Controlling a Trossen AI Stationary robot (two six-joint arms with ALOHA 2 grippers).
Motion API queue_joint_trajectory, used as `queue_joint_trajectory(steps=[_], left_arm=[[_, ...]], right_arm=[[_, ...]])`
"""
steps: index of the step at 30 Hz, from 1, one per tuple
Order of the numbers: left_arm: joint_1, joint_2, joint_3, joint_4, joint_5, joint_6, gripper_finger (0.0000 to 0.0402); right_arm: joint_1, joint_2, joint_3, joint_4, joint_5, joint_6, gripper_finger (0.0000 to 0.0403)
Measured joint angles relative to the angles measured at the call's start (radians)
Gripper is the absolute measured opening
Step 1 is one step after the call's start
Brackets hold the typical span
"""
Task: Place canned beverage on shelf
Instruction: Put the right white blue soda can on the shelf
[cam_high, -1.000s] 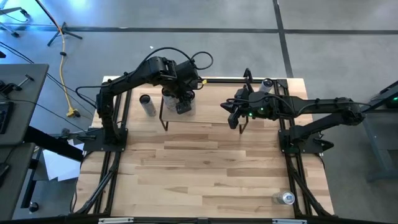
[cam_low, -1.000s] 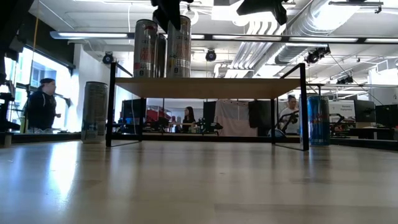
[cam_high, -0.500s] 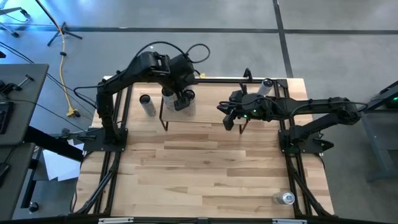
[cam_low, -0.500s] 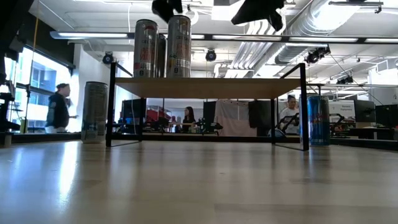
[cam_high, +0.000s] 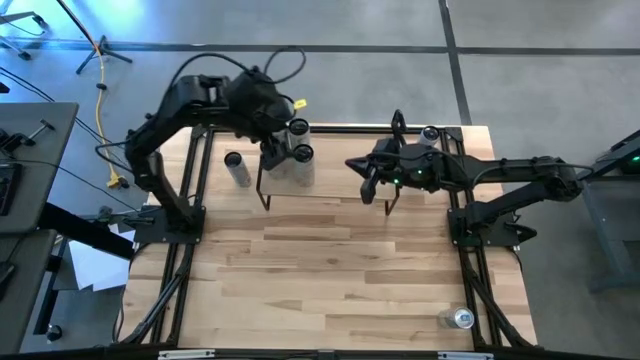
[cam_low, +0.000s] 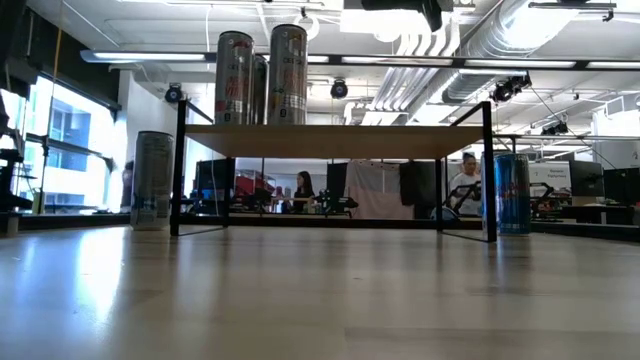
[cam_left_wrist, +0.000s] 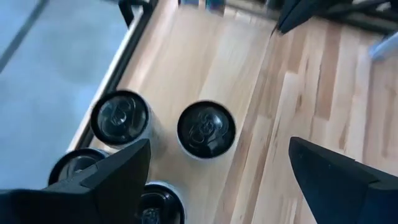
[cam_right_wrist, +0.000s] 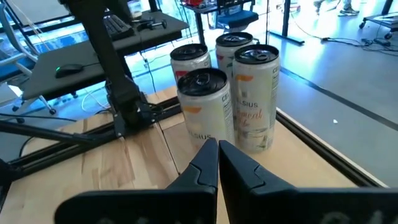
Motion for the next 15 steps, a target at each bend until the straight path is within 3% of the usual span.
queue_joint_trajectory(steps=[10,15], left_arm=[[-0.048,-0.106,-0.002,0.116,-0.001,-0.098,0.0351],[-0.113,-0.194,-0.059,0.228,-0.07,-0.064,0.0351]], right_arm=[[-0.013,0.0,0.0,-0.001,0.0,0.0,0.0],[-0.017,0.0,0.0,-0.001,-0.002,0.0,0.0]])
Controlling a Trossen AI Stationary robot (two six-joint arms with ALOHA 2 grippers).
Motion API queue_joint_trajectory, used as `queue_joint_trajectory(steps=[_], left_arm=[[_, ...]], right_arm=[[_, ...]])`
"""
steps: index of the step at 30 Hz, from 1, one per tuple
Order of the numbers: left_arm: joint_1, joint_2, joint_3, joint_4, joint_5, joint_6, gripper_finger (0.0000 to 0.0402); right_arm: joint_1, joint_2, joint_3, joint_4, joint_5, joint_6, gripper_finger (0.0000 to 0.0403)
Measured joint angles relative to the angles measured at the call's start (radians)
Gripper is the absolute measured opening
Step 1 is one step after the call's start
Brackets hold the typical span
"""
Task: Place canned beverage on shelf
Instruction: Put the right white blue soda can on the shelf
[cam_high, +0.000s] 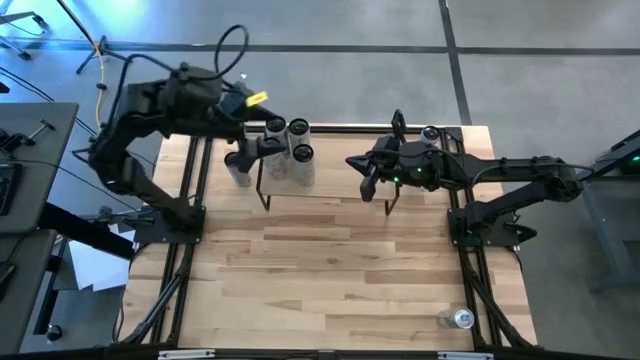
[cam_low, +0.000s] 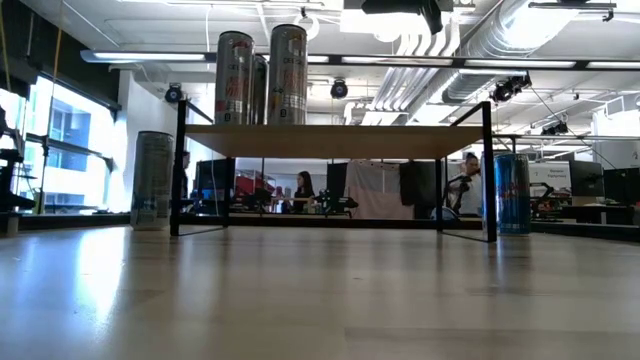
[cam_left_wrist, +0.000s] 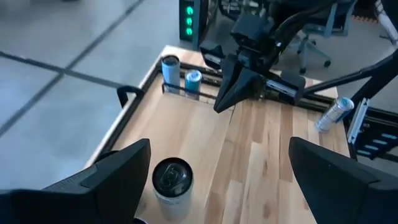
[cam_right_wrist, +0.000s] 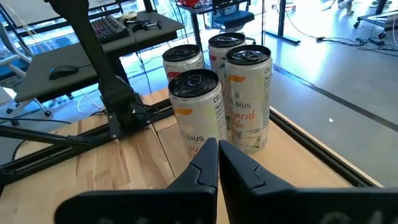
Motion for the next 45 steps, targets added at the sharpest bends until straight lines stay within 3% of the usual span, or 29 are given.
queue_joint_trajectory(steps=[3,7,13,19,24,32,45], left_arm=[[-0.012,-0.087,-0.131,0.06,-0.008,0.012,0.0351],[-0.011,-0.243,-0.404,0.217,-0.007,-0.045,0.0351],[-0.023,-0.502,-0.872,0.59,0.021,-0.155,0.0351],[-0.037,-0.718,-1.183,0.894,0.025,-0.219,0.0351],[-0.039,-0.854,-1.32,0.987,0.026,-0.219,0.0351],[-0.039,-1.0,-1.439,1.062,0.04,-0.26,0.0351],[-0.039,-1.055,-1.575,1.249,0.101,-0.317,0.0351]], right_arm=[[-0.006,0.0,0.0,-0.002,-0.007,0.016,0.0],[-0.007,0.0,0.0,-0.003,-0.007,0.034,0.0],[-0.007,0.0,0.0,-0.004,-0.007,0.031,0.0],[-0.007,0.0,0.0,-0.004,-0.007,0.036,0.0],[-0.007,0.0,0.0,-0.01,-0.007,0.034,0.0],[-0.007,0.0,0.0,-0.023,-0.007,0.034,0.0],[-0.007,0.0,0.0,-0.057,-0.007,0.063,0.0]])
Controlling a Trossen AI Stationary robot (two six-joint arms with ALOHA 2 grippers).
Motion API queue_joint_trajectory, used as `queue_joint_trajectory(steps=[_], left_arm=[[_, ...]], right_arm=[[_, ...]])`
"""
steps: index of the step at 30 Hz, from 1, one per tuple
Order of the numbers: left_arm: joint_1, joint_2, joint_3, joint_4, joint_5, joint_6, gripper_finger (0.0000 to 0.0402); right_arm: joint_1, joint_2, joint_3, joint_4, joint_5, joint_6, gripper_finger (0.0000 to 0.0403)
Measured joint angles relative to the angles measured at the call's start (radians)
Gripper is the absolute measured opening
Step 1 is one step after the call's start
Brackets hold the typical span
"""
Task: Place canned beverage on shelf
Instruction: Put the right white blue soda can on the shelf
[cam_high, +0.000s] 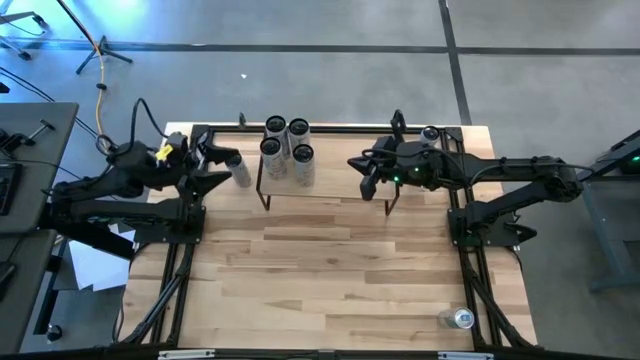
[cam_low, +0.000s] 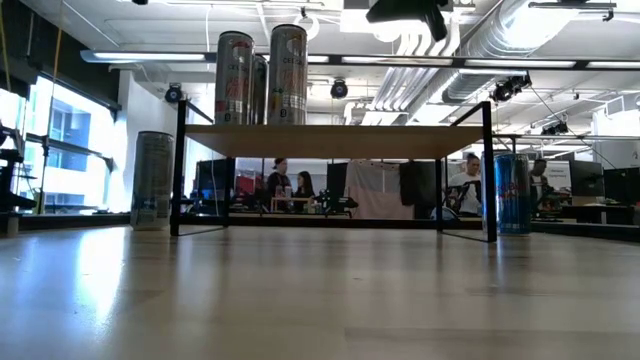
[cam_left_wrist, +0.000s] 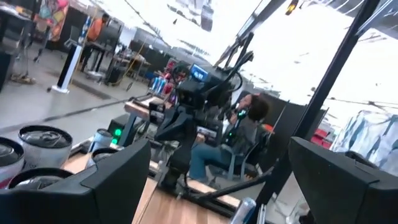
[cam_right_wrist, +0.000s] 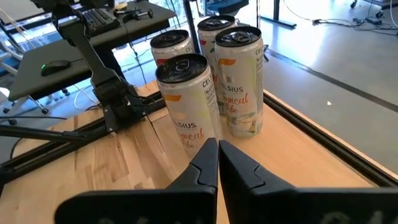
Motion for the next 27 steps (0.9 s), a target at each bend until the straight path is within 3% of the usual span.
queue_joint_trajectory(steps=[6,14,27], left_arm=[[0.0,0.008,-0.028,0.122,-0.009,0.011,0.0351],[0.0,0.008,-0.028,0.13,-0.089,0.106,0.0351],[0.0,0.013,-0.028,0.114,-0.085,0.123,0.0351]], right_arm=[[0.0,0.0,0.0,-0.028,0.0,0.046,0.0],[0.0,0.0,0.0,-0.029,0.0,0.05,0.0],[0.0,0.0,0.0,-0.012,0.0,0.052,0.0]])
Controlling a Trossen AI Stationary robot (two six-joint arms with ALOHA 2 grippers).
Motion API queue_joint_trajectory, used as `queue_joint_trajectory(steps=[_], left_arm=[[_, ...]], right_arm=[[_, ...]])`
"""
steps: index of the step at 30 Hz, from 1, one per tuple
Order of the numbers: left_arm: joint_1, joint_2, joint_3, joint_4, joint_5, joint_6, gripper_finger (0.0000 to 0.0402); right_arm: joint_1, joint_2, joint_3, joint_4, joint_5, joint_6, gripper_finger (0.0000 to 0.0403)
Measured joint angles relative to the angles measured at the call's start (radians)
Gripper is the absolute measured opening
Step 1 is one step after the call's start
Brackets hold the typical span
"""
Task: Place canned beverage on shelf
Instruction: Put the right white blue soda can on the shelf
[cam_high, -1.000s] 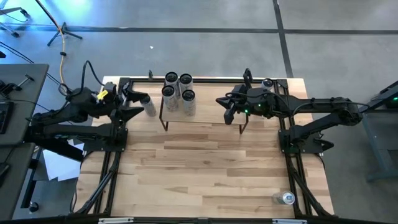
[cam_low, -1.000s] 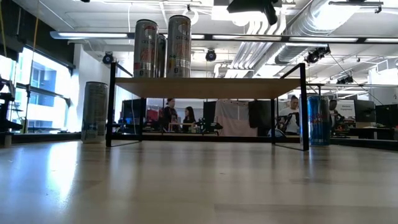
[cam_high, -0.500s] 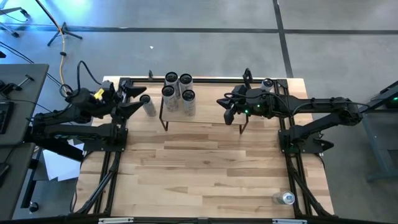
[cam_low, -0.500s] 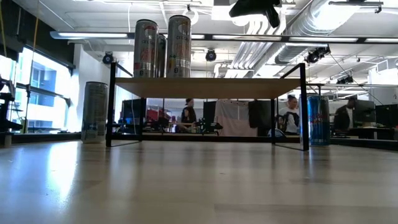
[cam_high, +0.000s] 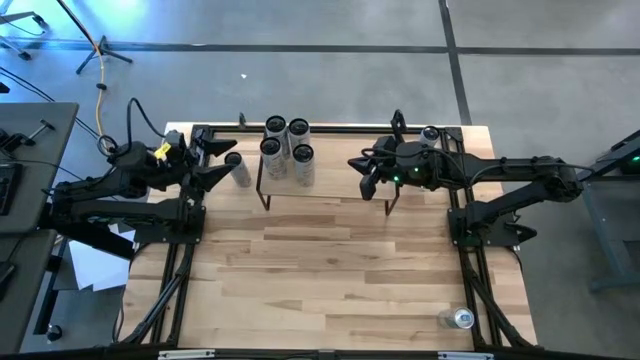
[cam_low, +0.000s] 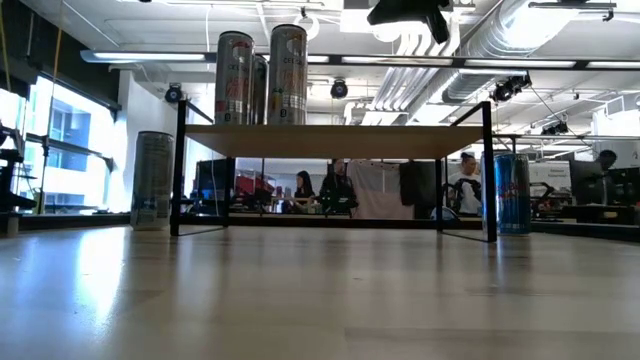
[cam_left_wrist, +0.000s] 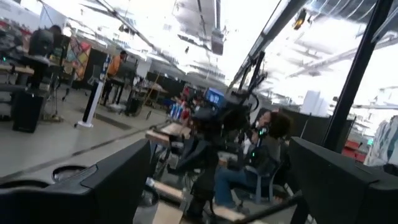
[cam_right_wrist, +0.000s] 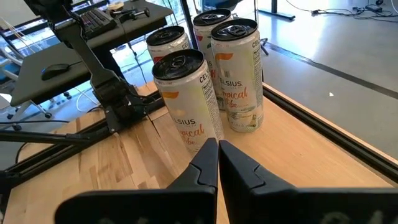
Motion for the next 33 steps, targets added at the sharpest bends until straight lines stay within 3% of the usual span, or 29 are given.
queue_joint_trajectory(steps=[7,12,26,33], left_arm=[[0.0,0.011,0.0,-0.091,0.023,0.0,0.0351],[0.0,0.027,0.0,-0.076,0.009,-0.002,0.0351],[0.0,0.03,0.0,-0.078,-0.003,-0.271,0.0351],[0.0,0.03,0.0,-0.082,-0.004,-0.281,0.0351]], right_arm=[[0.0,0.0,0.0,0.064,-0.01,0.077,0.0],[0.0,0.0,0.0,0.075,-0.012,0.014,0.0],[0.0,0.005,0.0,0.059,-0.011,-0.036,0.0],[0.0,0.001,0.0,0.048,-0.009,-0.004,0.0001]])
